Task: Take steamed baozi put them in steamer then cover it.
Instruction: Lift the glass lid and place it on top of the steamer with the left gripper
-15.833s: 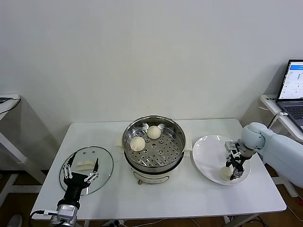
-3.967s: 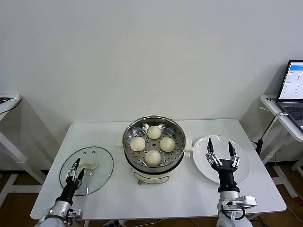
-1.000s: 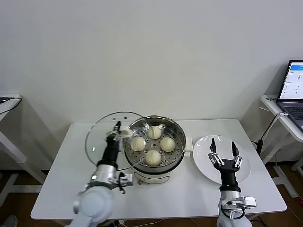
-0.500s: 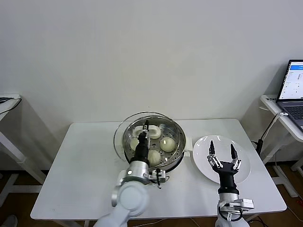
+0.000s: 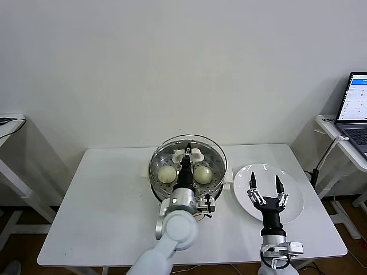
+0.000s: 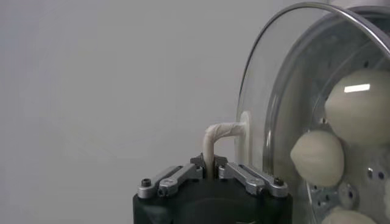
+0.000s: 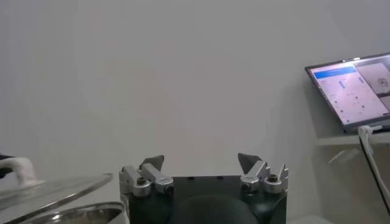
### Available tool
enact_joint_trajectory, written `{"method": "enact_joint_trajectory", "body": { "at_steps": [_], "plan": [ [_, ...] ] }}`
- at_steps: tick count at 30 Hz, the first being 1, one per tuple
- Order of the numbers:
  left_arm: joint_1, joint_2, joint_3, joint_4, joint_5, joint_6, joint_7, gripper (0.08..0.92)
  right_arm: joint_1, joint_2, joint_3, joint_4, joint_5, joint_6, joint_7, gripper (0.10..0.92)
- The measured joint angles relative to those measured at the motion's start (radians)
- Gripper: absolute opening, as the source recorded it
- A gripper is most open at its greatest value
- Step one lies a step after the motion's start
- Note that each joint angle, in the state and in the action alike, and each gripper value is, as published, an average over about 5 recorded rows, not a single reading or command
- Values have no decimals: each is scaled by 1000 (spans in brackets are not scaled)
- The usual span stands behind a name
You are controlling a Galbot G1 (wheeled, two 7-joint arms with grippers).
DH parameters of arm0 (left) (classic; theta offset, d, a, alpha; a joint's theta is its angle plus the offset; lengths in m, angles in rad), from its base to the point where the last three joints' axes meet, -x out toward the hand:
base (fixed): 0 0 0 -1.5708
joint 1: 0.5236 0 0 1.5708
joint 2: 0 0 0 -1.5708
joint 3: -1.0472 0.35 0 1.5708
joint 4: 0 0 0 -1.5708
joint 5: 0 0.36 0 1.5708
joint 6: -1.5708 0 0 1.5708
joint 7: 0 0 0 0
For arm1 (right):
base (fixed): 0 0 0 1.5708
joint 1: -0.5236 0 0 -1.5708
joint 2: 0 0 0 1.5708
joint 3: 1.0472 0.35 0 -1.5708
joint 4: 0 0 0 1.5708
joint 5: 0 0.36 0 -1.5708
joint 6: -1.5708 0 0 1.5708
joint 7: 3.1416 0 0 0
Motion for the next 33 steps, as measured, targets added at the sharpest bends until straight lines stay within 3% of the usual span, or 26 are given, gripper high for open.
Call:
{"method": "enact_joint_trajectory", "body": {
  "at_steps": [33],
  "plan": [
    [11,-26,-29,75,31,8,-33,189,21,-6,-23,-23,-10,0,-2,823]
  ]
}}
